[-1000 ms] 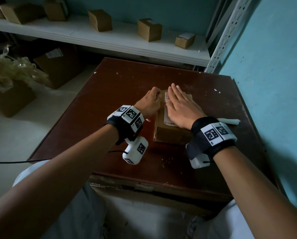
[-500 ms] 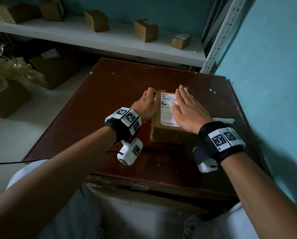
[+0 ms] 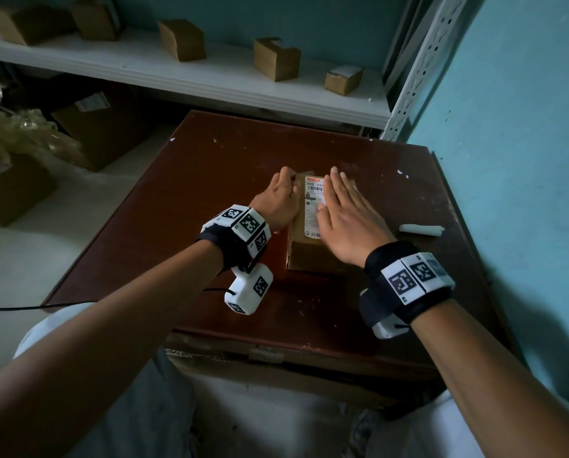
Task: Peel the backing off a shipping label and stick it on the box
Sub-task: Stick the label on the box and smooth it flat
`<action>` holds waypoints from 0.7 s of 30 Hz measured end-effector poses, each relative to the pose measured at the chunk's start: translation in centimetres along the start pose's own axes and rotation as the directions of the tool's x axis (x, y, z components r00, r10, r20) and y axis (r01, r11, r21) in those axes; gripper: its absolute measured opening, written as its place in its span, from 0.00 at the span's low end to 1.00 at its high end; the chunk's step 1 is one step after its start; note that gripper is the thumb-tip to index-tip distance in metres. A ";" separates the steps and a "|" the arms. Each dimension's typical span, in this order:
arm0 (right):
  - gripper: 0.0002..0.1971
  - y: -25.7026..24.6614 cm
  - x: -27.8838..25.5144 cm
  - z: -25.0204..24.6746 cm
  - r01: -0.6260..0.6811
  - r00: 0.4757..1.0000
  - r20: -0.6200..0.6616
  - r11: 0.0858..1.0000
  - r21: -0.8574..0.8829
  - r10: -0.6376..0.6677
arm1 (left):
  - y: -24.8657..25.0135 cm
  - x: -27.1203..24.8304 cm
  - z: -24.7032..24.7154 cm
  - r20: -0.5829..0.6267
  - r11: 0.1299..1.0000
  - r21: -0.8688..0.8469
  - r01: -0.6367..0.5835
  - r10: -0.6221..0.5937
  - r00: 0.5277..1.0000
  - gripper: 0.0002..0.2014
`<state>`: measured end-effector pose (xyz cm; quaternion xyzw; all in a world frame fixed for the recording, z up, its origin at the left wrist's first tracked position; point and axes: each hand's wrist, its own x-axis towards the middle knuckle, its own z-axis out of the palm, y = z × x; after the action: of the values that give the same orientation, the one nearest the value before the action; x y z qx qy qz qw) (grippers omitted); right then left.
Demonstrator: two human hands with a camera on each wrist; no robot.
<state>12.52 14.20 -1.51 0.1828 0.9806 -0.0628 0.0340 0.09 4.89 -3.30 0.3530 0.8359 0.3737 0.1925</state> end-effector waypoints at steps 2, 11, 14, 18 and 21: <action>0.30 -0.6 -0.1 0.0 0.022 1.000 0.006 1.000 -0.010 -0.022 | 0.1 -0.1 -0.1 0.007 1.000 -0.007 0.011 -0.011 1.000 0.15; 0.30 -2.2 0.5 0.0 0.046 0.999 0.028 0.999 -0.018 -0.045 | 0.3 -0.3 -0.2 0.038 0.999 -0.045 -0.006 0.008 0.999 0.16; 0.30 -2.2 1.0 0.0 0.047 0.998 0.032 0.999 0.006 -0.047 | 0.5 -0.7 -0.4 0.053 0.999 -0.014 -0.053 0.053 0.997 0.17; 0.30 -2.1 1.4 -0.2 0.036 0.997 0.062 0.999 0.040 -0.039 | 0.8 -0.9 -0.7 0.066 0.998 -0.057 -0.036 0.039 0.997 0.17; 0.30 -2.0 1.6 -0.6 0.035 0.995 0.094 0.996 0.079 -0.043 | 0.5 -0.6 -0.6 0.045 0.995 -0.095 -0.011 0.015 0.999 0.16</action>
<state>10.32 13.01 -0.88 0.1616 0.9780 -0.1101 0.0725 0.38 4.40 -2.55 0.3572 0.8104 0.4060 0.2255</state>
